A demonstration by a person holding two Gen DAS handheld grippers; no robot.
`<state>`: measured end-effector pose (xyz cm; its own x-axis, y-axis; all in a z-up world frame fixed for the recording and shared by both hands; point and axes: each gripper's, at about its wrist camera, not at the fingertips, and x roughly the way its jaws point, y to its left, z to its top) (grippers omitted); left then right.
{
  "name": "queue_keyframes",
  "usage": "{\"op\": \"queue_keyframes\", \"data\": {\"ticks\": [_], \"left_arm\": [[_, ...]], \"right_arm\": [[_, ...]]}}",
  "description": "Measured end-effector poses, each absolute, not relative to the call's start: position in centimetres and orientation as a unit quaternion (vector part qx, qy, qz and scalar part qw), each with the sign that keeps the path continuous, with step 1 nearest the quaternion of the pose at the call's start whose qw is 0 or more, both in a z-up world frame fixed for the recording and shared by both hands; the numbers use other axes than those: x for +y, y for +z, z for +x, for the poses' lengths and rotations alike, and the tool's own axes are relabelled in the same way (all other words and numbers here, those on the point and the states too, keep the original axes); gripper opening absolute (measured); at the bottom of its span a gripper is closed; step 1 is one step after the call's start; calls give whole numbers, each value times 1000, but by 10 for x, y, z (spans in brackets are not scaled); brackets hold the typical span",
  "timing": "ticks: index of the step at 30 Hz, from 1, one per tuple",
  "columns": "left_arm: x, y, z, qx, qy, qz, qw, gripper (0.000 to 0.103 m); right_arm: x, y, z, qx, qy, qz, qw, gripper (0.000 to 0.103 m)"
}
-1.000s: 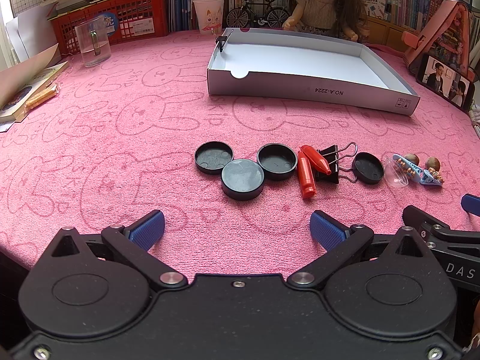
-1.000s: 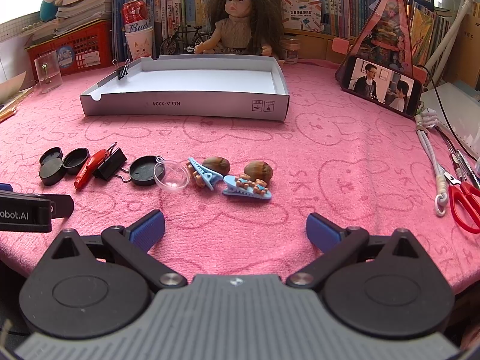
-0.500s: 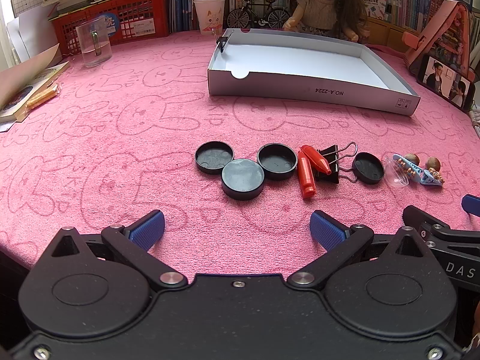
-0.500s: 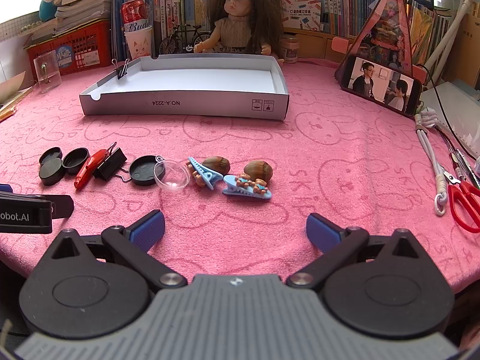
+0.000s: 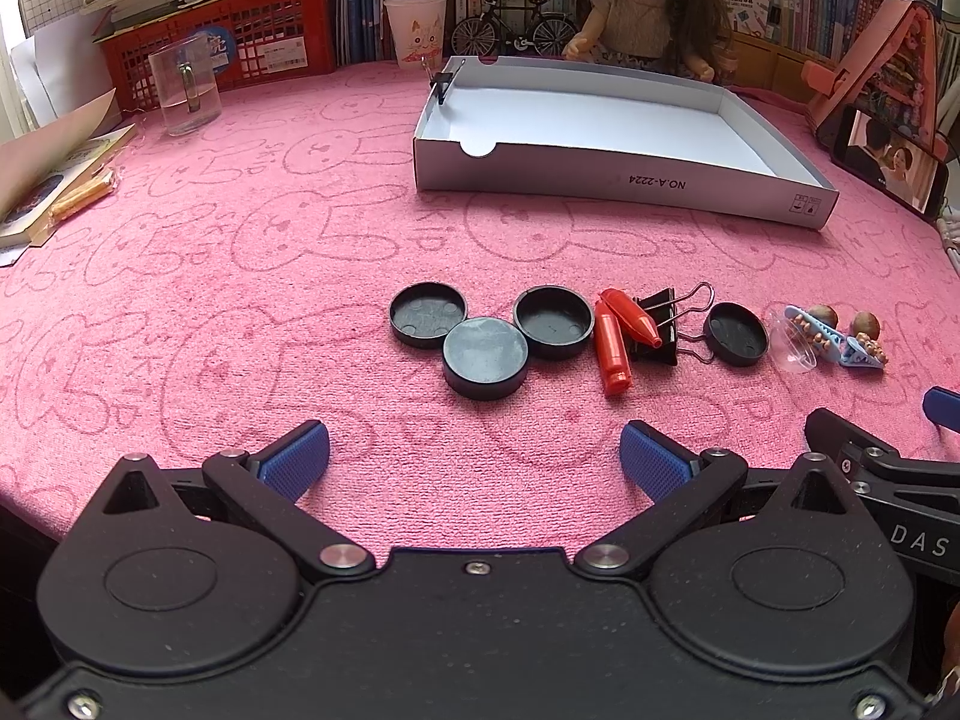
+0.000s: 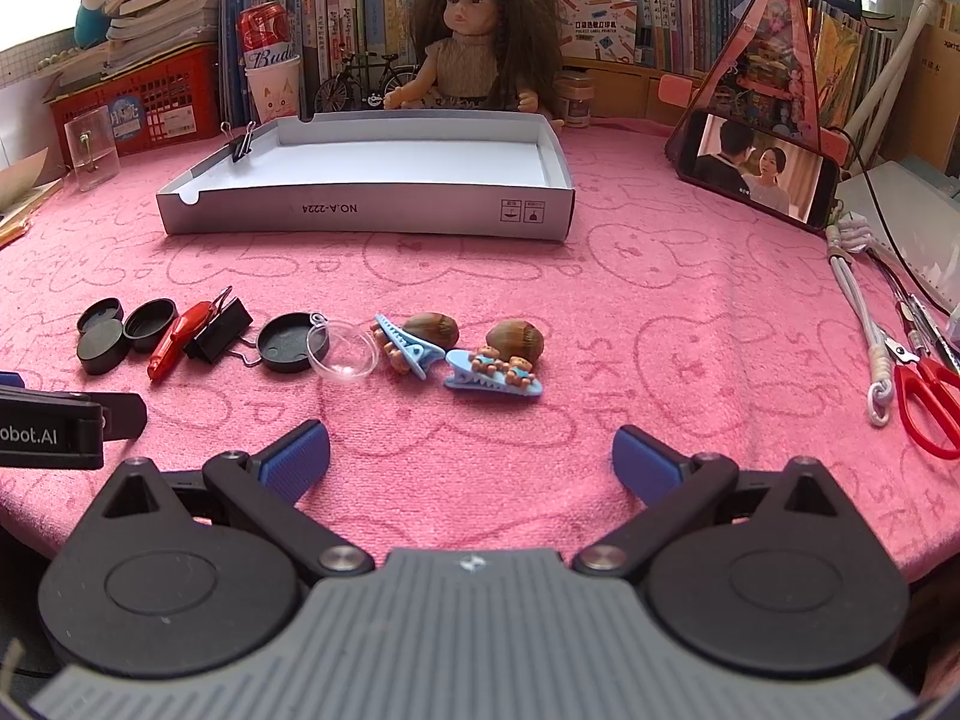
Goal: Organize rigid objects
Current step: 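Grasp a black round lid with the left tool while the right tool grasps the clear plastic cup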
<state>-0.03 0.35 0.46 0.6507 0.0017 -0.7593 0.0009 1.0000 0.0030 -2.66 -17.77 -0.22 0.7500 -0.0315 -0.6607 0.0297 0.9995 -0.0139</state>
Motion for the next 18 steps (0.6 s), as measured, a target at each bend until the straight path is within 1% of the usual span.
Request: {"op": "queue_keyframes", "data": {"ticks": [9,12,15,17,18], "left_arm": [[2,0,-9,391,-5,3,920,103],[3,0,-11,388,-6,-3,921,100],[8,3,-15,372,-3,-12,928,87],[11,7,-17,359,-7,-14,933,76],[12,8,-17,354,-12,-14,935,73]], "right_arm": [[-178,-3,-28,350,-14,-3,937,103],[-178,-2,-29,347,-6,-4,938,103],[-181,2,-30,338,6,8,941,101],[-181,6,-32,328,20,14,944,97],[-181,9,-34,321,28,14,947,95]]}}
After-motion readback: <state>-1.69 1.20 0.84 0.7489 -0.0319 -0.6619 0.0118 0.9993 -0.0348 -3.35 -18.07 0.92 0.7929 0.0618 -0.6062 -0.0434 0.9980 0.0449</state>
